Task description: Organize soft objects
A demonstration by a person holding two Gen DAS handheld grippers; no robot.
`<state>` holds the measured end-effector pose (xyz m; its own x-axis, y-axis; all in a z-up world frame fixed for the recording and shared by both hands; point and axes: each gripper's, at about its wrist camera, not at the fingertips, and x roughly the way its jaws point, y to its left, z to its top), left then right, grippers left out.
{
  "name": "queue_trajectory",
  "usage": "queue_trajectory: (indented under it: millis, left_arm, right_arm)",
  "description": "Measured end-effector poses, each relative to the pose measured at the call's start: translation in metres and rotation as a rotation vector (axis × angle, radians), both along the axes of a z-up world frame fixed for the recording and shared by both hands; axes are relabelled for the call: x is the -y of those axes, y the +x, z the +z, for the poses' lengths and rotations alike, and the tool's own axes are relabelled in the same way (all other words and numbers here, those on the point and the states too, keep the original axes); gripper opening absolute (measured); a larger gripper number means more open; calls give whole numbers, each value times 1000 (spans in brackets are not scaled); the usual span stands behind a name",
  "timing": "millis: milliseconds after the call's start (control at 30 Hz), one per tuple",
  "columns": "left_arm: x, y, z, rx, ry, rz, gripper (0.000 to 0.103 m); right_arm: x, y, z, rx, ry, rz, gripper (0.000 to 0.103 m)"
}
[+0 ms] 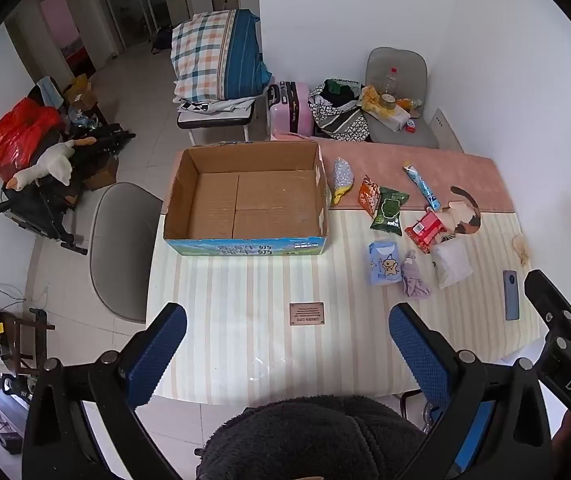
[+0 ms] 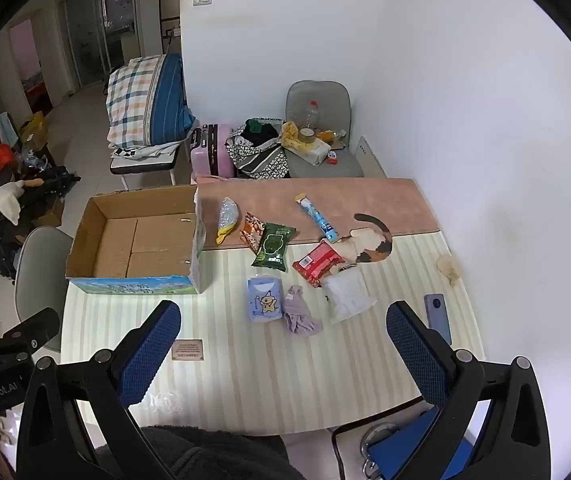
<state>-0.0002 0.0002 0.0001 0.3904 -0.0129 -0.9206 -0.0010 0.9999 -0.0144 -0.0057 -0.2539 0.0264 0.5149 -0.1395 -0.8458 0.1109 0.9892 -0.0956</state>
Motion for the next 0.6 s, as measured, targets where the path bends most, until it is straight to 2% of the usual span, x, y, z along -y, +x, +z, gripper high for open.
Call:
queue_trajectory:
  millis: [67,467,600]
  left_arm:
    - [1,0,0,3,-2,-2,103]
    - [7,-6,3,20,3,-2,103]
    - [6,-2,8,29,-2,-4,103]
  right_arm:
    - [-1,0,1,-7,-25,2,103]
    - [5,1,-1,13,-8,4,103]
    - [5,-5,12,29,-10,-3,103]
